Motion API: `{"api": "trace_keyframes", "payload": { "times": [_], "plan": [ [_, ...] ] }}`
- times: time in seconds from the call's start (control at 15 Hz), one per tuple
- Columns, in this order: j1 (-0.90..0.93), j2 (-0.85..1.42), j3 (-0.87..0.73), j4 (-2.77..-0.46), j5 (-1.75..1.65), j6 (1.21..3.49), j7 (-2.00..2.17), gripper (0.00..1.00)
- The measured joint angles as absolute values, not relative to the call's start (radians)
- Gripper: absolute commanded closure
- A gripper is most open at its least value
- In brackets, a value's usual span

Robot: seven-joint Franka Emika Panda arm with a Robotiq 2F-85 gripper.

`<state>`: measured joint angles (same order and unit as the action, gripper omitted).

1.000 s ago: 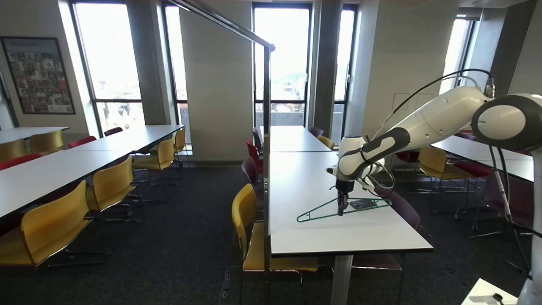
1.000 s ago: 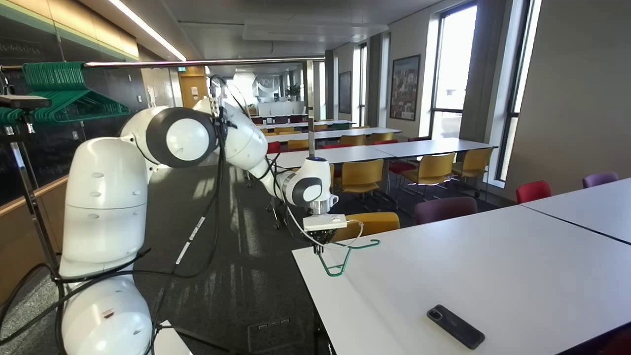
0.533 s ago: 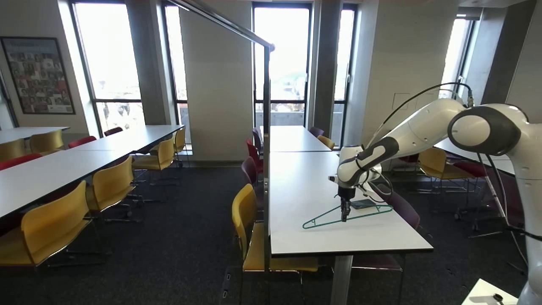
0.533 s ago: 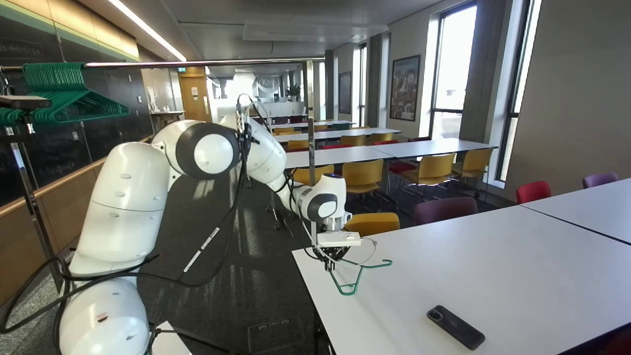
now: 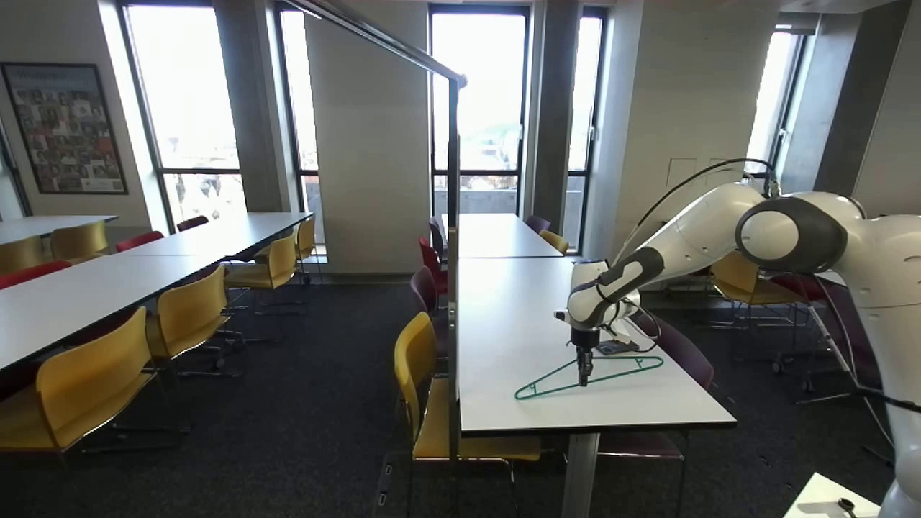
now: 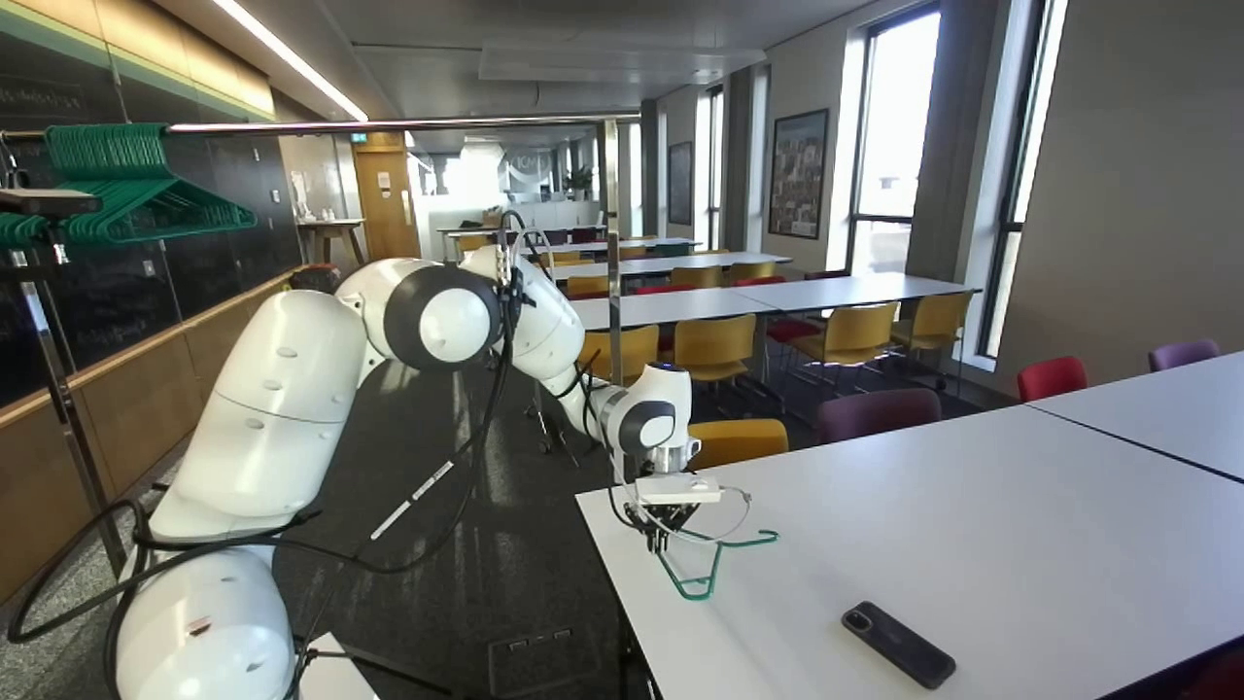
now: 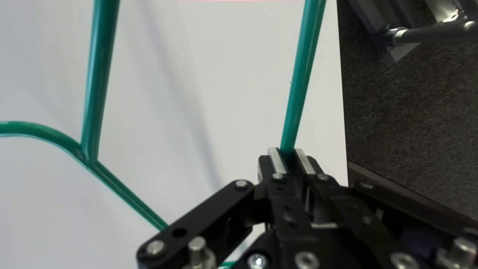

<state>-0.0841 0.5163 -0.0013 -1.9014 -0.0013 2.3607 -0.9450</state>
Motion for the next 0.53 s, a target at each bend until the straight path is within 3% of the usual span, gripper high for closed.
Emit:
{"api": "trace_keyframes", "payload": {
  "times": [0.53],
  "plan": [
    [-0.076,0.599,0.003,-1.867,-0.102,2.361,-0.882,0.97]
  ]
}}
